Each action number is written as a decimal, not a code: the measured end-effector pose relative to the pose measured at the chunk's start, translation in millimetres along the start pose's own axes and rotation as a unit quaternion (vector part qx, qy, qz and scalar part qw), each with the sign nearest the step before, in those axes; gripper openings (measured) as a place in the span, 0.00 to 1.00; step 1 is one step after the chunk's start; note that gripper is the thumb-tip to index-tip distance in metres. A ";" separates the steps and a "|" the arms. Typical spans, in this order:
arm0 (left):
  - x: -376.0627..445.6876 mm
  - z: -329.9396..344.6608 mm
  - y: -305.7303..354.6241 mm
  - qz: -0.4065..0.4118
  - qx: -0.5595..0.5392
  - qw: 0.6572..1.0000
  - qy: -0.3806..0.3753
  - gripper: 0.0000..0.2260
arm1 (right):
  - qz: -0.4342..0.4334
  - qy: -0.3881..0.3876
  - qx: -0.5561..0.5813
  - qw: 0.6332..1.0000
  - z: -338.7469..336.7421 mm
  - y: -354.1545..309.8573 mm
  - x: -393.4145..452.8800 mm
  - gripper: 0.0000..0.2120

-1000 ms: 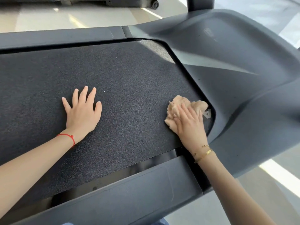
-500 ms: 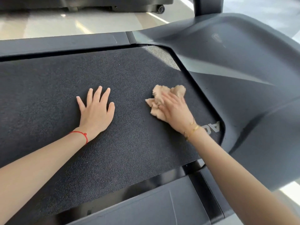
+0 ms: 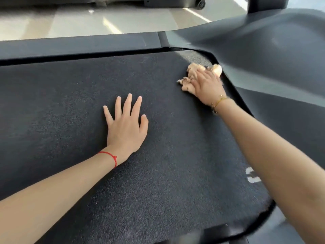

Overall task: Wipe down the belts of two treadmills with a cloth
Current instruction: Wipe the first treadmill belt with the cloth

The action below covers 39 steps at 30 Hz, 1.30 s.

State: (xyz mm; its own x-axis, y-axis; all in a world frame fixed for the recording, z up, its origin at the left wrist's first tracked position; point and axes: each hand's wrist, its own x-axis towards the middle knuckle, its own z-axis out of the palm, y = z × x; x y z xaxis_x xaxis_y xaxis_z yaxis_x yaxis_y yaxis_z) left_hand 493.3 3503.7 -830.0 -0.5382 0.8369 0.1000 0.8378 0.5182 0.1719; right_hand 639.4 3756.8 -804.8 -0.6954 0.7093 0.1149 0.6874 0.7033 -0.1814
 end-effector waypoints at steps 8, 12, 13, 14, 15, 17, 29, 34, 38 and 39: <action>2.7 0.9 1.8 -0.010 0.019 1.000 0.008 0.30 | 0.008 0.004 -0.050 0.999 2.4 -39.4 84.3 0.21; 2.0 0.6 2.3 -0.008 0.022 1.000 0.007 0.30 | -0.170 -0.008 -0.007 0.985 19.7 -68.6 64.7 0.33; 1.6 0.5 2.3 -0.007 0.023 1.000 0.007 0.30 | -0.205 -0.006 0.004 0.979 21.0 -68.7 56.9 0.34; 1.2 0.4 2.2 -0.006 0.025 1.000 0.007 0.30 | -0.221 -0.004 0.005 0.975 21.8 -62.1 52.9 0.32; 0.9 0.2 2.1 -0.006 0.025 1.000 0.007 0.30 | -0.218 0.000 -0.003 0.976 18.7 -52.7 50.9 0.30; 1.1 0.3 1.9 -0.004 0.023 1.000 0.006 0.30 | -0.178 0.004 -0.023 0.984 7.3 -29.0 49.4 0.27; 2.0 2.4 -0.4 0.002 0.007 1.000 0.009 0.30 | -0.227 0.061 0.018 0.972 17.2 -48.5 -58.1 0.23; 0.6 -0.1 -1.0 0.006 -0.007 1.000 0.012 0.29 | -0.164 0.149 -0.009 0.975 -6.9 -15.3 -61.4 0.37; 1.1 -0.2 -0.9 0.003 -0.022 1.000 0.010 0.26 | -0.055 0.075 0.016 0.995 -12.7 -19.1 -77.7 0.34; 1.4 -0.1 -0.9 0.003 -0.025 1.000 0.011 0.26 | -0.085 0.089 0.018 0.992 -12.8 -28.1 -87.1 0.30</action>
State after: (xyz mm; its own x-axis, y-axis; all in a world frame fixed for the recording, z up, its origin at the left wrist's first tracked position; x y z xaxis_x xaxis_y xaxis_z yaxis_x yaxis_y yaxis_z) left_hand 491.8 3504.4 -829.9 -0.5353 0.8357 0.1229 0.8358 0.5029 0.2205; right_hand 683.3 3675.9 -797.3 -0.7508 0.5798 0.3164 0.5529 0.8138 -0.1792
